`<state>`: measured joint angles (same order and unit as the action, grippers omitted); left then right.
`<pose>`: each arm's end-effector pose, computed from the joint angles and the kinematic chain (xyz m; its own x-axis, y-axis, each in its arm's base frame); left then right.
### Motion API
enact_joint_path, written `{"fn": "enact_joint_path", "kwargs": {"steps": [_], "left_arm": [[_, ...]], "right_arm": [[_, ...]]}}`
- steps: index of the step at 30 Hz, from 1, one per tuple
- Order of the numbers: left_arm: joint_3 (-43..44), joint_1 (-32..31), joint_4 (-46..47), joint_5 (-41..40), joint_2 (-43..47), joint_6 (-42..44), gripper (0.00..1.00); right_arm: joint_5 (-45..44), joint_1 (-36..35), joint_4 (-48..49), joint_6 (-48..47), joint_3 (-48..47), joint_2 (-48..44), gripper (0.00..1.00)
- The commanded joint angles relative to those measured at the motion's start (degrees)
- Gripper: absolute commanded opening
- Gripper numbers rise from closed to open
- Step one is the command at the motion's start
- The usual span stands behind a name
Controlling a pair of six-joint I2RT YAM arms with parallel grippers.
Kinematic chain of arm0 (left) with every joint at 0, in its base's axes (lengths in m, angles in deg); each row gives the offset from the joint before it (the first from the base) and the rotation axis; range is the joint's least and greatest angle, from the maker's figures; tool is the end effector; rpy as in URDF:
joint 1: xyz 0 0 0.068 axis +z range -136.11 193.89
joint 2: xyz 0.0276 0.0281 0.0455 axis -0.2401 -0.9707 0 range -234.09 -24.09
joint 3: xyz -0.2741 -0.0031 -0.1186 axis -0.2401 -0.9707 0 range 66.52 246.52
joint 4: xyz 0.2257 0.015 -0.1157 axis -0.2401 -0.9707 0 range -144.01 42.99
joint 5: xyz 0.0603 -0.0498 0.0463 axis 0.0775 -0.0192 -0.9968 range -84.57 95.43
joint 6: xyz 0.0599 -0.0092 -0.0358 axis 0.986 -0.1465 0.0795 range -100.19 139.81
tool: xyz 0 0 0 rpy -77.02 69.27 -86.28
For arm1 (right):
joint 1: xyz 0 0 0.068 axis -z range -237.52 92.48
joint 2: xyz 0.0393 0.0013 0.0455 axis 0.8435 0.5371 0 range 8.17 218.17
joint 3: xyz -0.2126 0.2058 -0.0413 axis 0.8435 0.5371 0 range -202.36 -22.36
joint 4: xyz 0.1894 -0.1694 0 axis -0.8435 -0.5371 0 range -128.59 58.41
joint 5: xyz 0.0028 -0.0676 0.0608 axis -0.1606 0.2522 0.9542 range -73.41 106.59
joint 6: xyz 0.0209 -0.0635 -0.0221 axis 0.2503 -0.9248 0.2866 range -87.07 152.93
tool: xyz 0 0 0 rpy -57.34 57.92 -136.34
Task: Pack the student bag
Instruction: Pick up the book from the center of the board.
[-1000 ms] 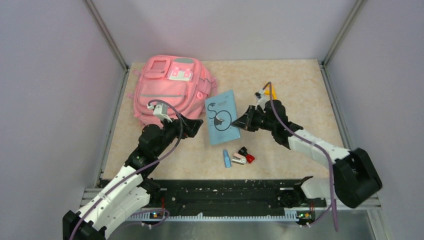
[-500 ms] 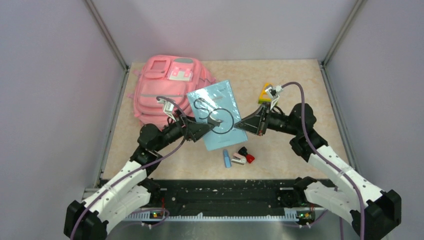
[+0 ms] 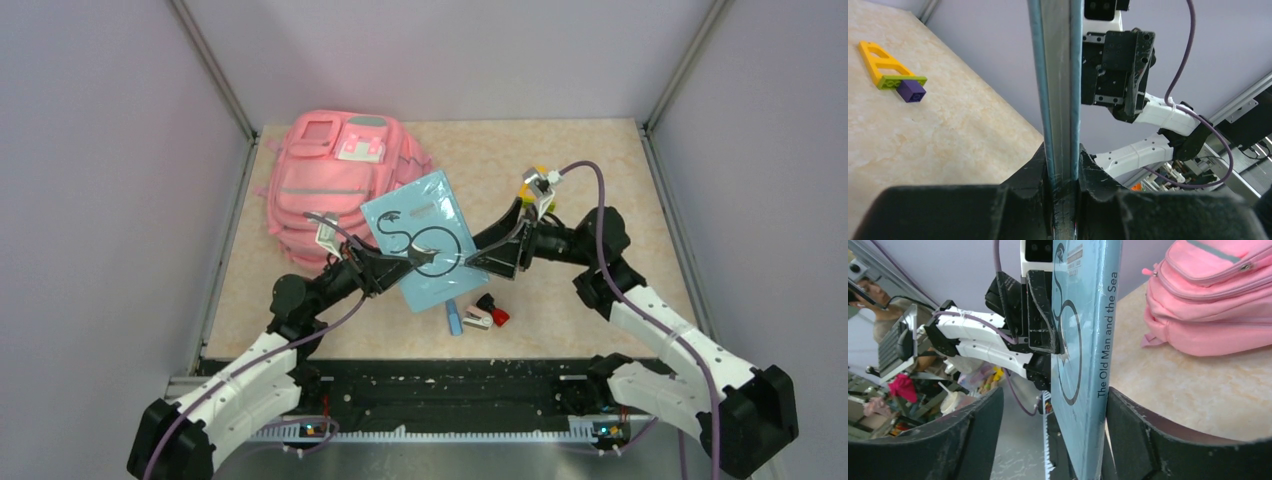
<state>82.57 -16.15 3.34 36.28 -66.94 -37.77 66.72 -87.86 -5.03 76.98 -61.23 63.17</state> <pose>0.1227 -0.1051 0.3071 -0.5209 -0.5359 -0.6644 0.7406 0.1034 -0.6640 0.1563 0.1426 0.3635 -0.5658 0.1854 -0.8035 -0.8096 0.0598 0.5839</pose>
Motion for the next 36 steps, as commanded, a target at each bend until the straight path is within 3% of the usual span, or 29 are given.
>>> {"fn": "enact_joint_path", "kwargs": {"steps": [1,6,8,12,13,14,16,17,19,24,31,36], "left_arm": [[0.8,0.3,10.4,-4.9,3.8,-0.3,0.00],[1.3,0.3,9.8,-5.3,5.3,-0.3,0.00],[1.4,0.3,7.8,-5.4,5.7,0.4,0.00],[1.0,0.3,3.8,-7.6,6.2,2.5,0.00],[1.2,0.3,0.8,-8.4,6.4,4.7,0.00],[2.2,0.2,-3.3,-9.2,6.6,8.3,0.08],[6.6,0.3,-19.0,-11.6,7.3,17.7,0.43],[9.4,0.3,-27.5,-13.9,7.6,22.3,0.56],[14.2,0.3,-42.8,-20.2,7.3,29.9,0.69],[26.1,0.3,-63.9,-35.5,0.8,43.7,0.80],[36.8,0.0,-72.9,-48.9,-17.3,55.1,0.85],[40.4,-0.6,-72.4,-55.1,-26.4,63.4,0.91]], "right_arm": [[1.4,-1.8,8.0,0.7,1.2,2.1,0.77],[1.1,-2.9,8.3,-0.5,2.2,5.0,0.77],[1.6,-3.2,10.5,0.7,2.5,5.5,0.70],[2.8,-3.9,12.9,2.6,1.0,6.3,0.11],[2.3,-3.9,12.5,2.2,0.6,6.2,0.00],[0.9,-3.9,10.6,1.1,0.3,5.8,0.00],[-5.1,-3.8,0.9,-4.4,-1.7,4.3,0.00],[-9.4,-3.5,-5.7,-7.8,-3.5,3.5,0.00],[-17.1,-1.6,-16.8,-11.4,-6.3,2.4,0.00],[-17.5,11.1,-23.7,-10.7,-6.0,1.4,0.00],[-16.2,15.6,-23.6,-11.4,-1.6,0.5,0.00],[-13.6,16.2,-20.3,-10.3,1.0,1.2,0.00]]}}
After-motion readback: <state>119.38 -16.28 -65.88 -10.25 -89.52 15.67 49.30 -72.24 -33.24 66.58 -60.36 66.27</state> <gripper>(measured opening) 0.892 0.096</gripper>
